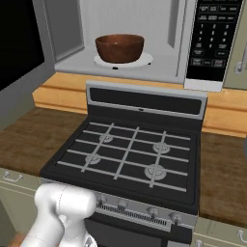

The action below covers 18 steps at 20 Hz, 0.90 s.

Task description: Pick the garlic from the sink and place it in the bowl. Then pick the bowl and place it in the microwave. Then close the microwave door and press the start button.

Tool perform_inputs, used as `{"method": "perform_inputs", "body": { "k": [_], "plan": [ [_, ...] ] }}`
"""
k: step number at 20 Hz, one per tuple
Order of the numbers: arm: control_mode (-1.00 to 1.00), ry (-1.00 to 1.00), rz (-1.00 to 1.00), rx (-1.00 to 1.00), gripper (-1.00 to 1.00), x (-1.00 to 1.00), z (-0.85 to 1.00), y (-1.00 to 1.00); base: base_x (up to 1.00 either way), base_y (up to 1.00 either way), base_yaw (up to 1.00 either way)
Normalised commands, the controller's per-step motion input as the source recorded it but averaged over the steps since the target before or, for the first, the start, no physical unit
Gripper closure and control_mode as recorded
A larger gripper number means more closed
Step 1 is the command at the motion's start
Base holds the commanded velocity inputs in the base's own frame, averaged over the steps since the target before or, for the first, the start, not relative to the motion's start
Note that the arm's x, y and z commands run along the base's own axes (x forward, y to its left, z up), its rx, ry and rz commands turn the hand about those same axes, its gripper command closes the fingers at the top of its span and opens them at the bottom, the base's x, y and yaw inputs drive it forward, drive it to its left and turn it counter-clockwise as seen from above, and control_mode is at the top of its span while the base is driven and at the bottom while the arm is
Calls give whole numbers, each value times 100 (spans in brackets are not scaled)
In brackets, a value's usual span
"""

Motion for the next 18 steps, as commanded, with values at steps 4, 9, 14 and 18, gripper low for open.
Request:
{"method": "perform_inputs", "body": {
  "k": [4, 9, 14, 18],
  "plan": [
    [-100, -13, 33, 14, -100, -4, 41, -73, 0, 0, 0],
    [-100, -6, 36, 20, -100, 3, 44, -80, 0, 0, 0],
    [-100, 0, 37, 22, -100, 23, 35, -80, 0, 0, 0],
    [-100, 7, 36, 20, -100, 56, 24, -72, 0, 0, 0]
  ]
}}
